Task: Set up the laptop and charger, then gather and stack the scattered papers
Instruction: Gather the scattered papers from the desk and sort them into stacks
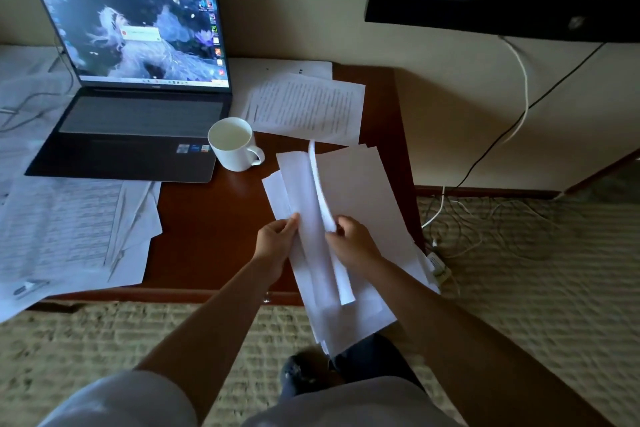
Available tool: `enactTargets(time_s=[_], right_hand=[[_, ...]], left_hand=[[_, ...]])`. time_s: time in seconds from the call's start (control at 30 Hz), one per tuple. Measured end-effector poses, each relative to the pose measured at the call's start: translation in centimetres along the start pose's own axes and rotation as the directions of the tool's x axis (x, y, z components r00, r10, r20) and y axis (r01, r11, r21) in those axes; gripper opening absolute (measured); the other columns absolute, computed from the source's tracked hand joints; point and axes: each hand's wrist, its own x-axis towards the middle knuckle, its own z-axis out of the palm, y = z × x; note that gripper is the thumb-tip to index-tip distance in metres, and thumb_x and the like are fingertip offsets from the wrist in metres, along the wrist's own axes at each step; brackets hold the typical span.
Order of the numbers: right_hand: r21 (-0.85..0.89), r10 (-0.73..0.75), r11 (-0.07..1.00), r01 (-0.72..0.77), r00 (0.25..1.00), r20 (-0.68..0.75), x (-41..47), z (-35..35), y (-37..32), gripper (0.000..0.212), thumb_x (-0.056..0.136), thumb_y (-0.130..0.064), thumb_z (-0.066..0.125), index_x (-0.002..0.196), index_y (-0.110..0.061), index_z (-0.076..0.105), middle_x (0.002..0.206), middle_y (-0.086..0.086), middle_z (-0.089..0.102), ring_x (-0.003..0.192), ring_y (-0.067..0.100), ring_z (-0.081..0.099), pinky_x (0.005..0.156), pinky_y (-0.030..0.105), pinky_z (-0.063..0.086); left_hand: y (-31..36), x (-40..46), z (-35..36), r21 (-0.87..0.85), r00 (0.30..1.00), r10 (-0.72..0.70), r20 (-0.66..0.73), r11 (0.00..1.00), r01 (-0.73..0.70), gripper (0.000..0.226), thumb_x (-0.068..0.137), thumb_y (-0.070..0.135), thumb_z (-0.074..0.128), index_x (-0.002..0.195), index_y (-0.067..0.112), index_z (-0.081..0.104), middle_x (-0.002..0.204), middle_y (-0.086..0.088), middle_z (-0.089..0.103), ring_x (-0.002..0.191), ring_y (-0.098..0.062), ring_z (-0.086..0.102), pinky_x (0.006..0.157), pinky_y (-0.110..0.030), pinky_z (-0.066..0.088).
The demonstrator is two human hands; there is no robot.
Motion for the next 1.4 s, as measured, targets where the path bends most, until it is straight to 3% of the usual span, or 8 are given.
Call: enactTargets(time_s=[0.17,0.5,0.6,0.7,0.97,1.2,1.3,1.4], right_hand=[[0.216,0.135,0.975,-0.051,0.909,-0.394,0.2,-1.4,0.3,0.033,0.082,-0.006,0.043,0.058,-0.018,0.024,0.056,-0.002,0.029,0.053,0.017,0.025,0.051,0.032,0.018],[0.274,0.242,0.947,-0.167,0.932,-0.271,0.6,-2.0,-0.8,0.026,0.087,-0.007,0.042,0.063,-0.011,0.035,0.062,0.002,0.04,0.06,0.022,0.039,0.053,0.031,0.025],[0.118,0.133,0.988,-0.098,0.93,-0.342,0.0,-1.7,-1.1,0.015,0.09,-0.006,0.043,0.101,-0.011,0.053,0.093,0.011,0.062,0.084,0.031,0.057,0.065,0.031,0.037],[-0.13,-0.158,0.982,0.135,0.968,-0.193,-0.7,-1.2,-1.0,0.06,0.091,0.004,0.042,0.144,-0.021,0.032,0.133,0.01,0.054,0.114,0.03,0.056,0.087,0.034,0.048],[0.005,-0.071,0.997,0.071,0.968,0.241,-1.3,1.1,-2.0,0.033,0.086,-0.04,0.064,0.111,-0.018,0.067,0.099,-0.003,0.068,0.092,0.013,0.064,0.081,0.024,0.05],[-0.016,-0.031,0.999,0.032,0.996,0.08,-1.7,0.0,-1.5,0.011,0.086,-0.011,0.055,0.079,-0.009,0.063,0.066,0.001,0.054,0.062,0.017,0.053,0.055,0.024,0.037],[0.312,-0.029,0.95,0.013,0.998,0.048,-2.1,-1.6,-4.1,0.026,0.079,-0.01,0.054,0.054,-0.015,0.046,0.054,-0.001,0.04,0.052,0.014,0.038,0.051,0.026,0.025],[0.738,0.143,0.663,-0.125,0.989,0.039,-2.1,-3.7,-5.0,0.025,0.081,-0.01,0.043,0.057,-0.017,0.041,0.053,-0.001,0.043,0.05,0.016,0.04,0.05,0.026,0.029]], left_hand=[[0.8,0.6,-0.3,0.281,0.996,0.084,-0.04,0.957,-0.069,0.026,0.096,0.02,0.05,0.084,0.001,0.063,0.076,-0.005,0.057,0.063,-0.015,0.049,0.055,-0.026,0.039],[0.1,1.4,-1.4,0.011,0.992,-0.052,0.117,0.999,0.051,0.034,0.051,0.024,0.053,0.083,0.015,0.047,0.084,-0.009,0.044,0.078,-0.025,0.039,0.068,-0.039,0.034],[0.1,1.2,-1.7,-0.102,0.976,-0.091,0.199,0.988,0.113,0.046,0.053,0.016,0.048,0.098,0.007,0.052,0.094,-0.015,0.051,0.085,-0.031,0.05,0.077,-0.044,0.042],[1.6,-0.8,-1.6,-0.147,0.964,-0.061,0.259,0.984,0.102,0.042,0.067,0.012,0.041,0.102,-0.003,0.056,0.094,-0.021,0.056,0.086,-0.033,0.056,0.078,-0.041,0.046],[1.2,-0.5,-1.8,-0.17,0.948,-0.075,0.31,0.976,0.133,0.037,0.091,0.016,0.037,0.087,-0.002,0.07,0.11,-0.023,0.062,0.096,-0.037,0.063,0.079,-0.043,0.054],[1.0,-0.6,-2.0,-0.259,0.967,-0.135,0.218,0.947,0.191,0.027,0.096,0.02,0.049,0.119,0.01,0.058,0.112,-0.011,0.067,0.102,-0.031,0.063,0.077,-0.041,0.053],[0.2,0.3,-2.0,-0.15,0.981,-0.133,0.143,0.977,0.154,0.041,0.093,-0.001,0.035,0.13,0.013,0.049,0.108,-0.014,0.061,0.091,-0.028,0.06,0.068,-0.036,0.052],[0.4,0.3,-1.8,-0.141,0.993,-0.074,0.096,0.986,0.087,0.046,0.091,-0.004,0.036,0.13,0.014,0.053,0.108,-0.014,0.066,0.08,-0.03,0.065,0.058,-0.031,0.052]])
